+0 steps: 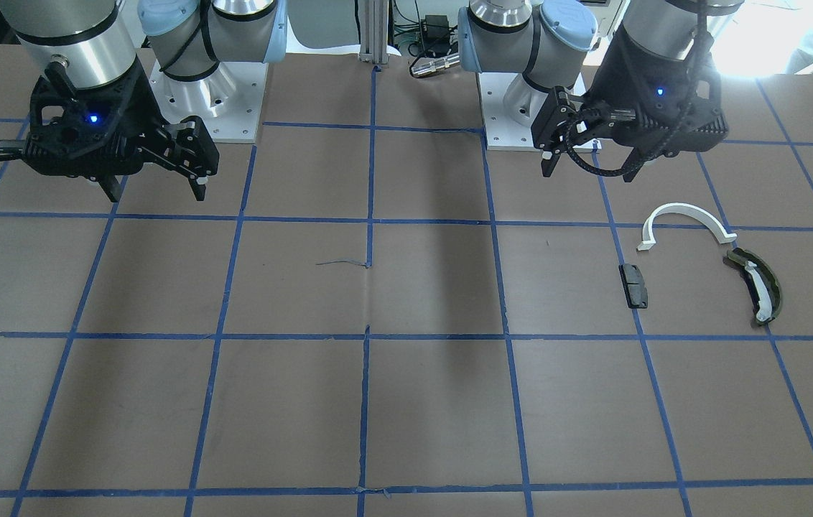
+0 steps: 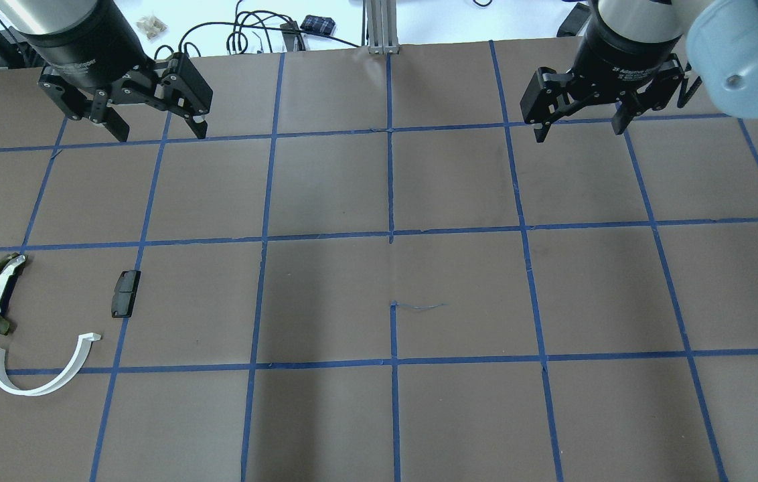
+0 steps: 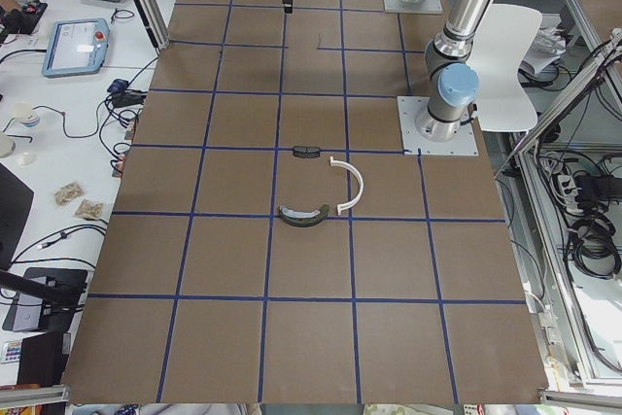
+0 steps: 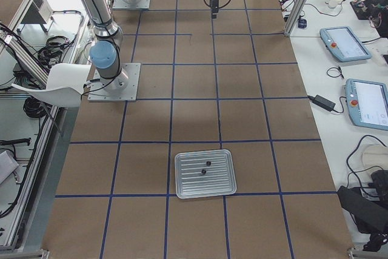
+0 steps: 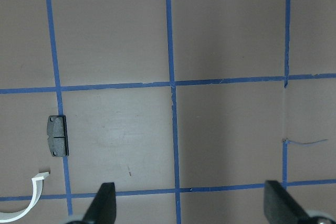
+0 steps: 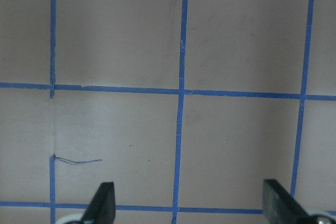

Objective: Place bearing gear from tray to pile

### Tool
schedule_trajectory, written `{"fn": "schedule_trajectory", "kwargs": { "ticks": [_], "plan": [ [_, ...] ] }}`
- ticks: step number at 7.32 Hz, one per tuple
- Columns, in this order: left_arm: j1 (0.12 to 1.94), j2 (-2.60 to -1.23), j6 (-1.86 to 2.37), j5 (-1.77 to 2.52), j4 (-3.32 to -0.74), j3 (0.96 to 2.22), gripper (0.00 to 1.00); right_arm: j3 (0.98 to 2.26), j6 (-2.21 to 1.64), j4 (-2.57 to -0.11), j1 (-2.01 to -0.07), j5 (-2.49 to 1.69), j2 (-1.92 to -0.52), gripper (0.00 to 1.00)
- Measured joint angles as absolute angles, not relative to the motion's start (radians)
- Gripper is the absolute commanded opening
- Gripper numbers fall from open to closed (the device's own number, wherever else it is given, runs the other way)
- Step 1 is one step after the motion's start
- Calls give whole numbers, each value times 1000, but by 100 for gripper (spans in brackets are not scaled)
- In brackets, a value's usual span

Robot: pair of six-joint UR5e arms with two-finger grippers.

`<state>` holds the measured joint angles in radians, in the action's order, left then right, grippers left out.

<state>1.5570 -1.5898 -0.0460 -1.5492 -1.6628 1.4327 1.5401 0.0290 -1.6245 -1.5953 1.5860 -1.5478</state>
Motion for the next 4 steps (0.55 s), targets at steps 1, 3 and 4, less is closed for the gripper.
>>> {"fn": "schedule_trajectory", "kwargs": {
  "ticks": [1, 3, 4],
  "plan": [
    [1557, -1590, -46, -1549, -1663, 1433, 100, 1540, 29, -1625, -1595, 1586, -1548, 100],
    [1558, -1589, -45, -1549, -1664, 1433, 100, 1540, 28, -1624, -1594, 1589, -1548, 100],
    [1558, -1589, -45, -1548, -1664, 1433, 100, 1539, 26, -1619, -1593, 1595, -1548, 100]
  ]
}}
